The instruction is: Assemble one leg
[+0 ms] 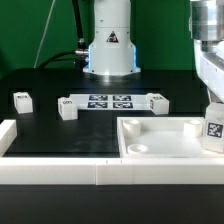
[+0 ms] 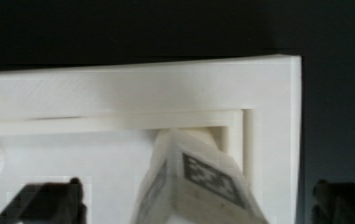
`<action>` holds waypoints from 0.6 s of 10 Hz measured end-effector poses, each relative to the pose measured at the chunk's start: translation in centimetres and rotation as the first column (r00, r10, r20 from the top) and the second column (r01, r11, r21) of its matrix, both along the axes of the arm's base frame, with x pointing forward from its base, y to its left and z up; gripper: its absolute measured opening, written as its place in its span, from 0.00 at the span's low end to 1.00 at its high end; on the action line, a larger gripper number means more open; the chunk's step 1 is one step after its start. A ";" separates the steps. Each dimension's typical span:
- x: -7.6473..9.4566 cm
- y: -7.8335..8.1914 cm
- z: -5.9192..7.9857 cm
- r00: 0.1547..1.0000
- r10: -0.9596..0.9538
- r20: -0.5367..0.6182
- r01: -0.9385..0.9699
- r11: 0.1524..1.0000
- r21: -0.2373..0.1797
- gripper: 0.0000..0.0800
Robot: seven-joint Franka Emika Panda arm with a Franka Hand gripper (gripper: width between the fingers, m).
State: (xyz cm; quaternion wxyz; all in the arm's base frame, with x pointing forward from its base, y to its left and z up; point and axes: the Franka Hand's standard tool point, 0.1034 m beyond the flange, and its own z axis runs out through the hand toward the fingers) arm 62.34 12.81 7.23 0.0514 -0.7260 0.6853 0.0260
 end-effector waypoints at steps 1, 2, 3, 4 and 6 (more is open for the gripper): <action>0.0 0.0 0.1 0.994 0.110 0.008 -0.110 0.994 -0.003 0.81; 0.0 0.0 0.1 0.978 0.209 0.016 -0.209 0.978 -0.007 0.81; -0.1 -0.1 0.0 0.950 0.311 0.020 -0.311 0.950 -0.012 0.81; -0.1 -0.3 0.0 0.904 0.426 0.021 -0.426 0.905 -0.020 0.81; -0.1 -0.6 0.1 0.800 0.600 0.020 -0.599 0.800 -0.040 0.81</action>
Offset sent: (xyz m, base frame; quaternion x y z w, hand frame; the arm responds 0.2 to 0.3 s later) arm 0.0068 -0.0029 -0.0020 -0.0344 0.0038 -0.3030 0.9524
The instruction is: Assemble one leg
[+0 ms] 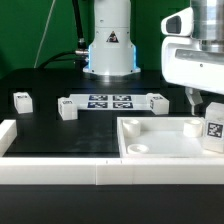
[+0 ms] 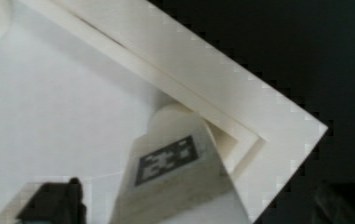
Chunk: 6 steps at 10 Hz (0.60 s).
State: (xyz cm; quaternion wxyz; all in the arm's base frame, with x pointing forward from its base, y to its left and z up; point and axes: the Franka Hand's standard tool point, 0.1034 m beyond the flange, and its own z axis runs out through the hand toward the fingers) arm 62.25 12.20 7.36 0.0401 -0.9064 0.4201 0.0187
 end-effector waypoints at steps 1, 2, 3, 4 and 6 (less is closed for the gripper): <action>0.1 -0.3 0.1 0.992 0.127 0.011 -0.127 0.992 -0.014 0.81; 0.2 -0.3 0.1 0.975 0.223 0.015 -0.223 0.974 -0.033 0.81; 0.2 -0.3 0.2 0.948 0.318 0.017 -0.317 0.947 -0.049 0.81; 0.2 -0.4 0.2 0.921 0.390 0.018 -0.388 0.920 -0.056 0.81; 0.2 -0.4 0.2 0.917 0.399 0.018 -0.397 0.916 -0.056 0.80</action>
Offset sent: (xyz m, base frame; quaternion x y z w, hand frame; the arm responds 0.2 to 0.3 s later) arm 0.0010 0.0044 0.0050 -0.0192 0.0109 -0.2508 0.9678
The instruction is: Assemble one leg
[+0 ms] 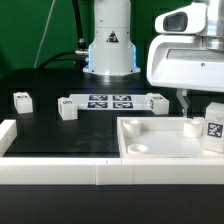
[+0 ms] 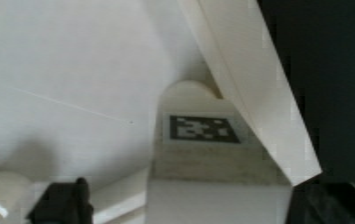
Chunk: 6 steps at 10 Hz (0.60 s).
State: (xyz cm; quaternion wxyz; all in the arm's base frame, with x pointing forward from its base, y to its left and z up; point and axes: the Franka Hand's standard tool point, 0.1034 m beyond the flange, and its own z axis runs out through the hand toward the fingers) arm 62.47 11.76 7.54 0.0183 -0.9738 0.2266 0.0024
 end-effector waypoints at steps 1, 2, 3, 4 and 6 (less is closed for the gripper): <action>0.0 0.0 0.0 1.000 0.000 0.000 0.000 1.000 0.000 0.58; 0.0 0.0 0.0 1.000 0.000 0.000 0.000 1.000 0.000 0.36; 0.0 0.0 0.0 1.000 -0.019 -0.001 0.019 1.000 0.001 0.36; 0.0 0.0 0.0 0.999 -0.036 -0.001 0.036 0.999 0.001 0.36; 0.1 -0.1 0.0 0.992 -0.123 0.005 0.123 0.992 0.014 0.36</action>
Offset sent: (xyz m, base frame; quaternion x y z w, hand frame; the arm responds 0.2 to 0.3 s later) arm 0.0000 0.0000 0.0000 0.0000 0.0000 0.0799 0.9968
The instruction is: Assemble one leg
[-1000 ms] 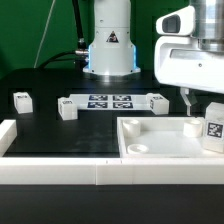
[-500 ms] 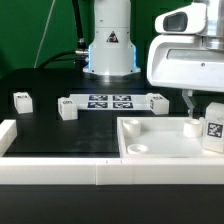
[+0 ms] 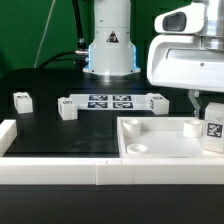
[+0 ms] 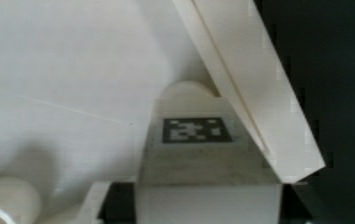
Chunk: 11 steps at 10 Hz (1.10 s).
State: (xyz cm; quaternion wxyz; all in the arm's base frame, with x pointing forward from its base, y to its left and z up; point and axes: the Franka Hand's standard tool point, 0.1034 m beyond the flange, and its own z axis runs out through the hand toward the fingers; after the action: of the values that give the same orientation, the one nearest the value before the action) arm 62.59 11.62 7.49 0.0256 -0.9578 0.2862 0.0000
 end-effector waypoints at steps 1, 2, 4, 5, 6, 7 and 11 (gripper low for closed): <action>0.1 0.0 0.0 0.991 -0.134 0.010 0.134 0.991 0.011 0.36; 0.1 0.0 0.0 0.975 -0.224 0.011 0.224 0.975 0.015 0.36; 0.0 -0.3 -0.1 0.897 -0.443 -0.004 0.442 0.896 0.041 0.36; -0.1 -0.3 -0.1 0.863 -0.505 -0.011 0.505 0.862 0.043 0.36; -0.1 -0.3 -0.1 0.785 -0.620 -0.026 0.620 0.783 0.045 0.36; -0.1 -0.2 -0.2 0.690 -0.723 -0.039 0.724 0.689 0.043 0.36; -0.3 -0.1 -0.2 0.272 -0.960 -0.069 0.962 0.270 0.026 0.36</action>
Offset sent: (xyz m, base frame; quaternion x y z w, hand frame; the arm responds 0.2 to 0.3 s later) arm -0.0062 0.0001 -0.0066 0.0439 -0.0084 0.2993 0.9531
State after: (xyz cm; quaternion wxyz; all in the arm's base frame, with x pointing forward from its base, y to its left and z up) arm 62.29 11.56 7.30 0.0448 -0.5897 0.8063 0.0122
